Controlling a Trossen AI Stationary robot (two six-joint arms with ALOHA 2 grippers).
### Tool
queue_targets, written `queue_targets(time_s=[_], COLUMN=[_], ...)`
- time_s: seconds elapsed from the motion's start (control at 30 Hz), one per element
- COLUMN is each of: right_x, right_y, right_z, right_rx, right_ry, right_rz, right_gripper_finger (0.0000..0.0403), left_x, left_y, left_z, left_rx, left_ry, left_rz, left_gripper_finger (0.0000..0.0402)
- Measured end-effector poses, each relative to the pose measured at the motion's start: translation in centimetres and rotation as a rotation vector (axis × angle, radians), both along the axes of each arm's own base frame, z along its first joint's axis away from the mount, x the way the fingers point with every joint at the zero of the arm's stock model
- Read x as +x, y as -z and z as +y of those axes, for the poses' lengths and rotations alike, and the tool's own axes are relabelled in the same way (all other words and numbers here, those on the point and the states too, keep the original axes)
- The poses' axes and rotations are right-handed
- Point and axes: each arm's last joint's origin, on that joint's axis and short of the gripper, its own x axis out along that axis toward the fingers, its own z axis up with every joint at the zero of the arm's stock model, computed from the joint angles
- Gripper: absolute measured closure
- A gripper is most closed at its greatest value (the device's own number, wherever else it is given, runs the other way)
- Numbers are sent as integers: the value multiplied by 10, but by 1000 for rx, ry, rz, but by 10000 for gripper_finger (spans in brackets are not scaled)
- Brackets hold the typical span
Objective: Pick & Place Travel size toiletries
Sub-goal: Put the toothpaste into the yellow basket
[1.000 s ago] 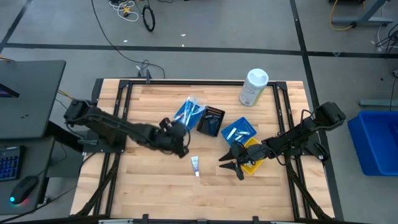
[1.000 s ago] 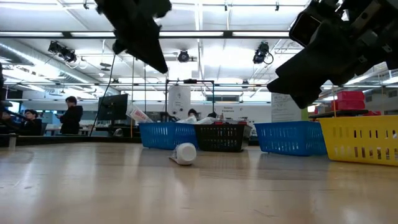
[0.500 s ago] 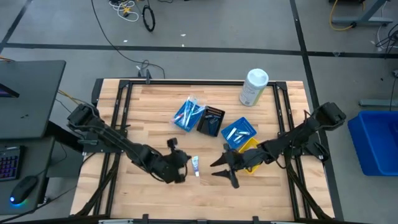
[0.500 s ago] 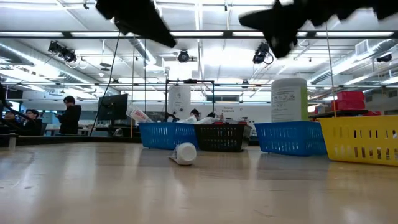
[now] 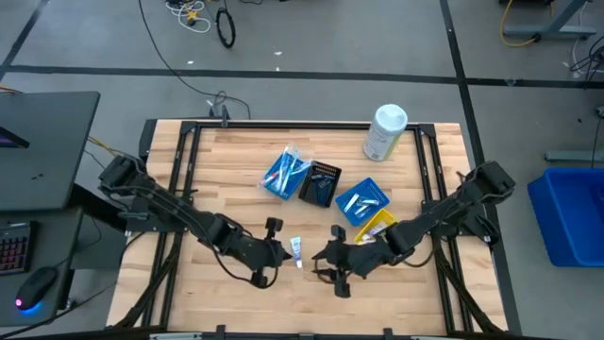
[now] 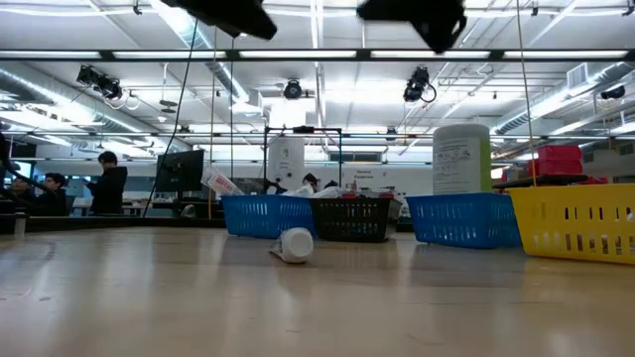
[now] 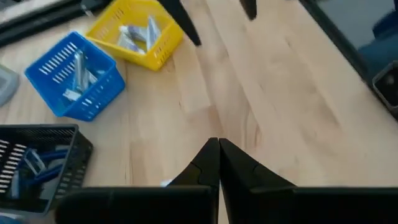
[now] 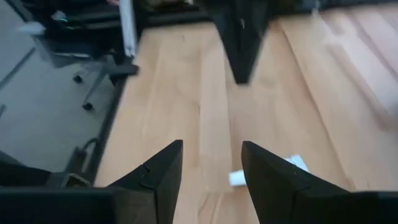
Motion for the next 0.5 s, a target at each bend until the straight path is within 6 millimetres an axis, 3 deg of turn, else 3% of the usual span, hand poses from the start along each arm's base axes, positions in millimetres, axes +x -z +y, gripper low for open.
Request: queue_targets(time_s=[0.23,0.37,0.5], right_x=[20,32,44], right_y=[47,74,98], right_z=[2,3,-2], right_rx=[8,25,56], right_ry=[101,169,241], right_rz=[90,94,89], right_gripper_finger=[218,211,197], left_x=[4,-13,-33], left_y=[6,1,-14], left_z=[14,31,49], left_rx=[-38,-42,-93], left_ry=[72,55,20], left_rz=[53,108,37], left_gripper_finger=[384,391,397])
